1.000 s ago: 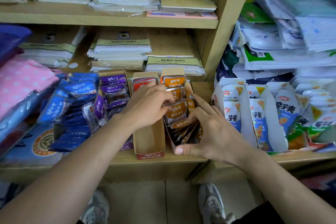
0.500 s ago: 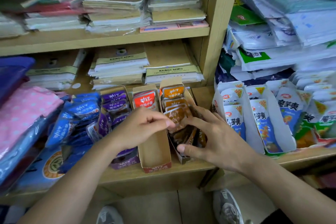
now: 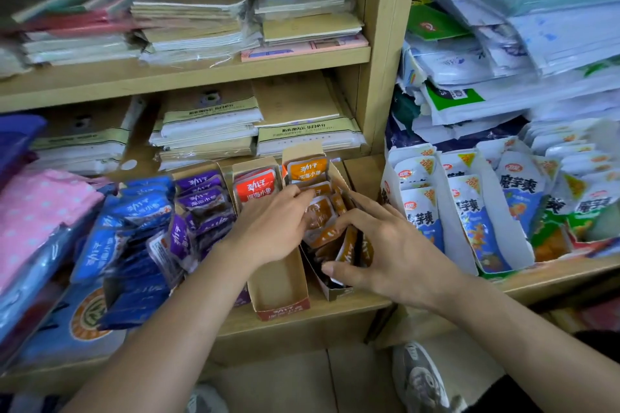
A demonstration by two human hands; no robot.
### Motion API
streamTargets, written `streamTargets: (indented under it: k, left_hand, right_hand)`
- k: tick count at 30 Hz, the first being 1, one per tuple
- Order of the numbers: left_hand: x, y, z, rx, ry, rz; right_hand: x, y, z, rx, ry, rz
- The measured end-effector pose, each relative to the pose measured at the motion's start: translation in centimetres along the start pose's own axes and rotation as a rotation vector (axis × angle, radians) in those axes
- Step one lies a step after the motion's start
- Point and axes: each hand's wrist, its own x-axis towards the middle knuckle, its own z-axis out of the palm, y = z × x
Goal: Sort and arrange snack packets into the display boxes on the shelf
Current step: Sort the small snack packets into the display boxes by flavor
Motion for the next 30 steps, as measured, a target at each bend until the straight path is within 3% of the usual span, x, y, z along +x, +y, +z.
streamTargets:
  k: [5, 11, 18, 27, 30]
  left_hand:
    - [0.6, -0.1, -0.1, -0.127, -0.035, -0.045]
    - [0.1, 0.2, -0.6, -0.352, 0.052, -0.094]
    - [-0.6, 0.5, -2.1, -0.61, 0.438, -0.2]
    - [-2.7, 0.1, -2.4, -0.963, 0.007, -0.177]
    - [-4.0, -0.6, -2.5, -0.934, -0.118, -0.066]
  right_hand:
    - [0.0, 0.8, 0.1, 0.083, -0.001, -0.001]
    - [-0.1, 0.8, -0.2, 0.137, -0.003, 0.012]
    - [-0.2, 0.5, -0.1, 0.074, 0.061, 0.029]
    - [-0.3, 0.4, 0.0, 0.142, 0.098, 0.105]
    - [-0.9, 0.5, -0.3, 0.139, 0.099, 0.141]
